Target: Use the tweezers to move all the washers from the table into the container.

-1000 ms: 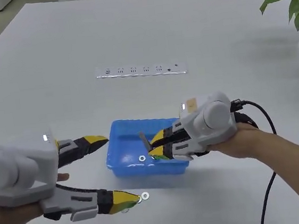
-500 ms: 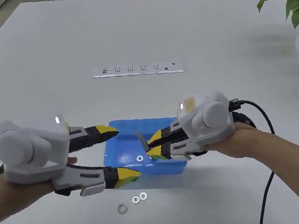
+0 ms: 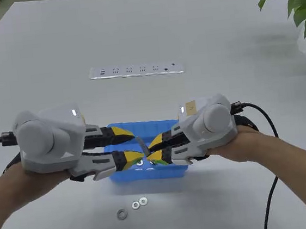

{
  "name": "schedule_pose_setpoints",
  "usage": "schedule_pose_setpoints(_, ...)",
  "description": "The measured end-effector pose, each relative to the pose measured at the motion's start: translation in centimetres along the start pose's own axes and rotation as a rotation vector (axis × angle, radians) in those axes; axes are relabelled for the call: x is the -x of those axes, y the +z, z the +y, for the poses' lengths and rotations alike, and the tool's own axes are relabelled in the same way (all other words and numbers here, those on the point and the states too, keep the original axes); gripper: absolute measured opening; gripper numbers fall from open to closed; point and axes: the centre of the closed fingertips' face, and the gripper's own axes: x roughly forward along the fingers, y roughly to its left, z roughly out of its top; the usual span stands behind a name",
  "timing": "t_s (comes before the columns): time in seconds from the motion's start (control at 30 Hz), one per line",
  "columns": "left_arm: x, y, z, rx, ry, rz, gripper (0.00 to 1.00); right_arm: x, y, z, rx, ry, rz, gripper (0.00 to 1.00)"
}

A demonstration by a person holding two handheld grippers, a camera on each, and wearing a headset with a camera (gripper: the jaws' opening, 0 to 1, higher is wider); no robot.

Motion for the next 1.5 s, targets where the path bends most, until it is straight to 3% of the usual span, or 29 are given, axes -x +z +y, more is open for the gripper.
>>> schedule_pose_setpoints(0.23, -0.5, -0.6, 0.4, -0.016, -0.008, 0.016, 0.20, 0.0, -0.1, 0.0, -0.002, 0.003, -0.003, 0.09)
schedule_pose_setpoints(0.53, -1.0, -0.3, -0.2, -0.034, -0.042, 0.014, 0.09, 0.0, -0.2, 0.0, -0.003, 0.008, -0.006, 0.09)
schedule_pose_setpoints(0.8, -1.2, -0.1, -0.7, -0.068, -0.069, 0.024, 0.08, 0.1, -0.3, 0.1, -0.005, 0.009, -0.005, 0.10)
schedule_pose_setpoints(1.5, -1.3, 0.1, -0.8, -0.105, -0.065, 0.037, 0.06, 0.3, -0.5, 0.1, -0.008, -0.002, 0.015, 0.12)
